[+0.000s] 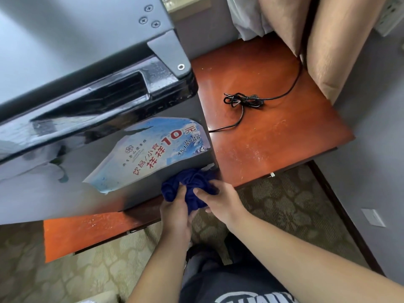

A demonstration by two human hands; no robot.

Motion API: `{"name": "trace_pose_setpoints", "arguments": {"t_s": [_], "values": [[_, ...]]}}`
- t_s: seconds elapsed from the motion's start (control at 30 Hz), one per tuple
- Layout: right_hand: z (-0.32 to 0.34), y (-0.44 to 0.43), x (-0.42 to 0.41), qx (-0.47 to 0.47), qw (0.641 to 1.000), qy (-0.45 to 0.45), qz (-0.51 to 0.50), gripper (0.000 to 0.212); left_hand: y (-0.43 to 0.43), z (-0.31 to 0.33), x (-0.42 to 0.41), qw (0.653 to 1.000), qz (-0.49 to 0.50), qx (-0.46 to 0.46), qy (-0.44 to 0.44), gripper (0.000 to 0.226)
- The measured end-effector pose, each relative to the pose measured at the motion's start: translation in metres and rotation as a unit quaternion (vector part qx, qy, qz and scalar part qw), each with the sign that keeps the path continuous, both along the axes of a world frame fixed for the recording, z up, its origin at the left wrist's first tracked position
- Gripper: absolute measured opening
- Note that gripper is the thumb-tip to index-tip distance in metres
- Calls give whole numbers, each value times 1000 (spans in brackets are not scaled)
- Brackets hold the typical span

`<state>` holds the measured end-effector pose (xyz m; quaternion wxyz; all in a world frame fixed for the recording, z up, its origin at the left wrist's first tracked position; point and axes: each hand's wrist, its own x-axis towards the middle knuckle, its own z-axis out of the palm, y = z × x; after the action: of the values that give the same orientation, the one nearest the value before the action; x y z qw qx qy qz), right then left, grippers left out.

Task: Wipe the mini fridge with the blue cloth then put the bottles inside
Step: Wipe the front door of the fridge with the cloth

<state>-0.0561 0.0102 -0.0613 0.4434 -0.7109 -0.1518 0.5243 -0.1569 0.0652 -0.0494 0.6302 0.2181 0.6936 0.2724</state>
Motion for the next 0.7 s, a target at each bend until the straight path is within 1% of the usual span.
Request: {"name": "trace_pose_setpoints", "arguments": {"t_s": [0.1, 0.13, 0.2, 0.23, 0.27, 0.3, 0.33, 0.43, 0.47, 0.57, 0.63, 0.7], "values": [[-11, -8, 20, -37, 998, -20, -41, 11, 4, -20, 32, 998, -55, -24, 2, 28], [-15, -11, 27, -48, 996, -25, -64, 20, 5, -27, 44, 997, -77, -28, 1, 31], [-24, -15, 37, -77, 989, -25, -124, 45, 5, -43, 64, 994, -104, -38, -6, 32], [-29, -16, 41, -87, 985, -24, -146, 53, 5, -50, 71, 993, -107, -45, -12, 30], [-35, -18, 42, -94, 983, -23, -157, 57, 5, -55, 75, 993, -105, -52, -18, 28], [-39, -18, 43, -95, 983, -20, -156, 56, 6, -60, 77, 993, -102, -57, -23, 26], [-42, -18, 43, -93, 985, -14, -142, 50, 6, -65, 77, 993, -98, -58, -22, 25], [-43, -14, 33, -74, 994, 25, -79, 21, 10, -76, 61, 995, -89, -43, -6, 27], [-42, -12, 28, -64, 995, 41, -64, 16, 11, -77, 52, 996, -84, -38, 1, 28], [-34, -4, 7, -35, 997, 62, -33, 16, 14, -71, 22, 998, -46, -36, 15, 33], [-28, 0, -9, -11, 997, 74, -16, 16, 14, -60, 1, 999, -12, -35, 20, 25], [-25, 1, -25, 19, 996, 89, 12, 21, 13, -50, -20, 999, 15, -18, 30, 17]]}}
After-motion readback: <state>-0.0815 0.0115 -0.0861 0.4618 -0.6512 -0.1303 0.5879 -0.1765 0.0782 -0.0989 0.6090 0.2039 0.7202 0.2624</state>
